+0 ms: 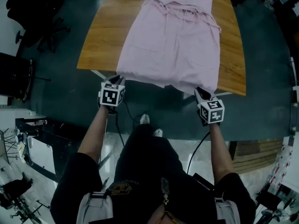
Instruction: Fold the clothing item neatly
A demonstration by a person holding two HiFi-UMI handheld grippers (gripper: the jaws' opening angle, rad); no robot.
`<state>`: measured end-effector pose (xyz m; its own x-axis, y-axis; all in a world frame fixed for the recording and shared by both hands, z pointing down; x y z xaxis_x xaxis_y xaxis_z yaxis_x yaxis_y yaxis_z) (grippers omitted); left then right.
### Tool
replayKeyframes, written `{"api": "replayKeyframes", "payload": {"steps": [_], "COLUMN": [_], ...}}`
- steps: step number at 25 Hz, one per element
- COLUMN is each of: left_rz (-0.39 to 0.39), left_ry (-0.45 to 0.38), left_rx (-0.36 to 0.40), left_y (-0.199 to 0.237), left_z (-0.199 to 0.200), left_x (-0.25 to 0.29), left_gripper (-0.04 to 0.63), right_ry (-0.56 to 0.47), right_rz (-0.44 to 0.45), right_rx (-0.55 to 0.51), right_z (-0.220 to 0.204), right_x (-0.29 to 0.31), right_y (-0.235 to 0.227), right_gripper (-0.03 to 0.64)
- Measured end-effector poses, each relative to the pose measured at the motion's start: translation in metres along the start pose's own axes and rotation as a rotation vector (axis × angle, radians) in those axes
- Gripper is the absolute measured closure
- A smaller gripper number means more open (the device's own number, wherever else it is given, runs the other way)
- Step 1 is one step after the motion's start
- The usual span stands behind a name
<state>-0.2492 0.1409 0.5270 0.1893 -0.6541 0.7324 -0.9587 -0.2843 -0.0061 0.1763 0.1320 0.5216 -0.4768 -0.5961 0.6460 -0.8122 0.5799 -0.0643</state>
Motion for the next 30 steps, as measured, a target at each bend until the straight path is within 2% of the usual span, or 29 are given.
{"api": "replayKeyframes", "payload": {"steps": [3, 6, 9, 11, 16, 19, 23, 26, 30], "left_rz": [0.027, 0.004, -0.016, -0.023, -0.039, -0.063, -0.106, -0.142, -0.196], "left_ry": [0.033, 0.026, 0.033, 0.033, 0.017, 0.022, 0.043, 0.039, 0.012], "left_rx": [-0.051, -0.089, -0.067, -0.043, -0.007, 0.007, 0.049, 0.072, 0.111], "left_y": [0.006, 0.010, 0.012, 0.013, 0.024, 0.025, 0.025, 0.021, 0.010], "left_z": [-0.019, -0.028, -0.030, -0.027, -0.022, -0.018, -0.020, -0.023, -0.023], "left_x": [0.007, 0.013, 0.020, 0.027, 0.043, 0.053, 0.065, 0.072, 0.082], "left_gripper": [0.419, 0.350, 0.316, 0.314, 0.314, 0.313, 0.314, 0.314, 0.316], "right_ry": [0.011, 0.021, 0.048, 0.062, 0.104, 0.130, 0.133, 0.130, 0.120], "right_rz": [-0.018, -0.033, -0.040, -0.054, -0.054, -0.048, -0.073, -0.054, 0.023], "right_rx": [-0.002, -0.004, -0.002, 0.009, 0.067, 0.120, 0.166, 0.133, 0.061], "right_z": [-0.018, -0.030, -0.040, -0.046, -0.065, -0.081, -0.096, -0.102, -0.105], "right_x": [-0.009, -0.018, -0.026, -0.029, -0.014, 0.001, 0.012, 0.020, 0.037], "right_y": [-0.005, -0.011, -0.017, -0.022, -0.039, -0.058, -0.084, -0.098, -0.102], "right_gripper": [0.586, 0.586, 0.586, 0.568, 0.409, 0.342, 0.324, 0.314, 0.314]}}
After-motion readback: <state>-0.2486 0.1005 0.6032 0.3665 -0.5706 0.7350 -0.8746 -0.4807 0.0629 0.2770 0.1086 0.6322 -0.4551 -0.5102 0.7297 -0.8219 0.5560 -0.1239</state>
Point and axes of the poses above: the fingertips, and each gripper's own axes: x forward along the fingers, y to its left, z out of its top, the point moved 9 cm from there along -x, backward along the fingers
